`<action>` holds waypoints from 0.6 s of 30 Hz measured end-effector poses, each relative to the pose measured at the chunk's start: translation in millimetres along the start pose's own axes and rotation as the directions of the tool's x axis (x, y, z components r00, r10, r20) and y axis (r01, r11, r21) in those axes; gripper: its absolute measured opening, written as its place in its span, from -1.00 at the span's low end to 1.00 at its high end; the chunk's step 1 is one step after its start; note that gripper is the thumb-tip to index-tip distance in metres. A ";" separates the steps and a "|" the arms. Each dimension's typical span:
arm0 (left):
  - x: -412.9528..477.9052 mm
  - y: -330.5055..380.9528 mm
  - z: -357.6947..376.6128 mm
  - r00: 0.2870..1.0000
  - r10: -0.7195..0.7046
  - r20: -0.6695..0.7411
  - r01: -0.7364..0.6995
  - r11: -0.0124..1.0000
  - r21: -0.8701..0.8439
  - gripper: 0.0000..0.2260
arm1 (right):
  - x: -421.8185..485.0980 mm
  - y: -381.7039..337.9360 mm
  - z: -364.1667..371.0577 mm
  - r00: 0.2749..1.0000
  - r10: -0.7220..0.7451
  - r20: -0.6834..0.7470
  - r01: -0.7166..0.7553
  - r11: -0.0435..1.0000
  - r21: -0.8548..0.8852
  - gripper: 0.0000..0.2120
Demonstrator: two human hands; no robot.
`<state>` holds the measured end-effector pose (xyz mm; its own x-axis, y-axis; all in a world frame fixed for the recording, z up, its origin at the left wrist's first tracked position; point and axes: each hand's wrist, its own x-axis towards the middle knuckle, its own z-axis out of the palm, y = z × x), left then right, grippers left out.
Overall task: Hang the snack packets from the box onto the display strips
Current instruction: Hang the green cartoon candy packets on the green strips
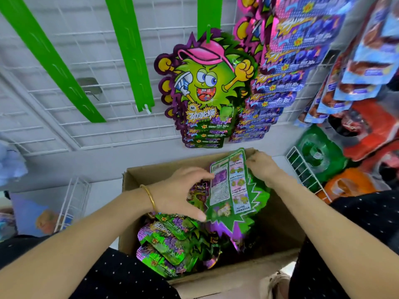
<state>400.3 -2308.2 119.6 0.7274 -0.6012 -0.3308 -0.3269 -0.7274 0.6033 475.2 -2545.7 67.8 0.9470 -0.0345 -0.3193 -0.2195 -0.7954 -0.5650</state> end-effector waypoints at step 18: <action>19.8 -22.2 -34.8 0.801 -0.110 -0.589 0.066 0.993 -0.097 -0.92 | -11.9 -21.2 -32.4 0.998 -0.040 -0.050 0.062 0.818 0.572 -0.69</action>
<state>443.0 -2292.4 124.9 0.9738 -0.2062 0.0959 -0.2183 -0.7300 0.6476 476.2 -2548.1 108.2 0.9657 -0.0327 -0.2578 -0.2551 -0.3069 -0.9169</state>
